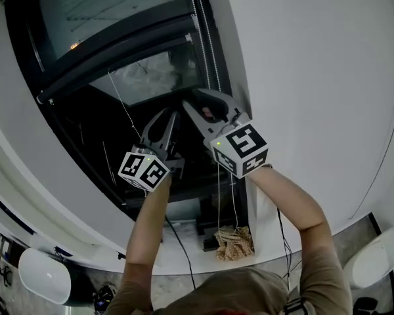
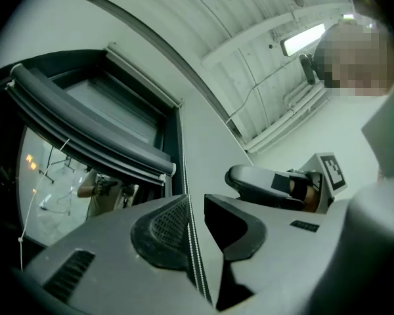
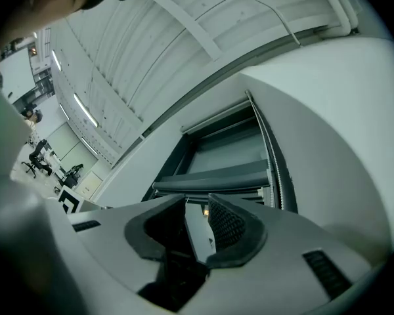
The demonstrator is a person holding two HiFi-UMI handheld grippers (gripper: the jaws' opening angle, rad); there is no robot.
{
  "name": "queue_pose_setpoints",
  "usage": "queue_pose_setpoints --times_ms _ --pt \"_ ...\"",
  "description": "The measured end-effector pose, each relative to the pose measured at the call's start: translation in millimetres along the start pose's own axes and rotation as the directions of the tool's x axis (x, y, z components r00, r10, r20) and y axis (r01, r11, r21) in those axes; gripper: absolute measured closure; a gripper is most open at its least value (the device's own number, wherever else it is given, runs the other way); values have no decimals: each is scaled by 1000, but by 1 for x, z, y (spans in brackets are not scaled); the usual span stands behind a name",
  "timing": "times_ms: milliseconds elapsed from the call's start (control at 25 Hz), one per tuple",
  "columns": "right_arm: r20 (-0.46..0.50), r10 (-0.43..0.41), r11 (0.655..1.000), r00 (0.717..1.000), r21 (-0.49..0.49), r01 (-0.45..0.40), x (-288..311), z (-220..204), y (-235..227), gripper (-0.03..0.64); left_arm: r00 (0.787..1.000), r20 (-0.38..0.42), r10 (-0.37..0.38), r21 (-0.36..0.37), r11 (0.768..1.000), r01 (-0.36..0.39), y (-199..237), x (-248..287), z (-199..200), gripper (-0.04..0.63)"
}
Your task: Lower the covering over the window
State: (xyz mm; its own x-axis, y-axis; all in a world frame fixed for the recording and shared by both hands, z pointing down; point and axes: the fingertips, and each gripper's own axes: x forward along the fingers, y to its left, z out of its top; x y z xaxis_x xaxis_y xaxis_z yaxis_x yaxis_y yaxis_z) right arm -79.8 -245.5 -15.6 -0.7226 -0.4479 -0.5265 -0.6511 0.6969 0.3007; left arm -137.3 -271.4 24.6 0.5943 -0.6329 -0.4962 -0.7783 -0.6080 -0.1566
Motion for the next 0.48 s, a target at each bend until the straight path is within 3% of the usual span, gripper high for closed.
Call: queue_pose_setpoints --times_ms 280,480 --pt "-69 31 999 997 25 -29 -24 -40 19 523 998 -59 28 -74 997 -33 3 -15 -47 528" --pt "-170 82 994 982 81 -69 -49 -94 40 517 984 -162 67 -112 990 -86 -14 -44 -98 528"
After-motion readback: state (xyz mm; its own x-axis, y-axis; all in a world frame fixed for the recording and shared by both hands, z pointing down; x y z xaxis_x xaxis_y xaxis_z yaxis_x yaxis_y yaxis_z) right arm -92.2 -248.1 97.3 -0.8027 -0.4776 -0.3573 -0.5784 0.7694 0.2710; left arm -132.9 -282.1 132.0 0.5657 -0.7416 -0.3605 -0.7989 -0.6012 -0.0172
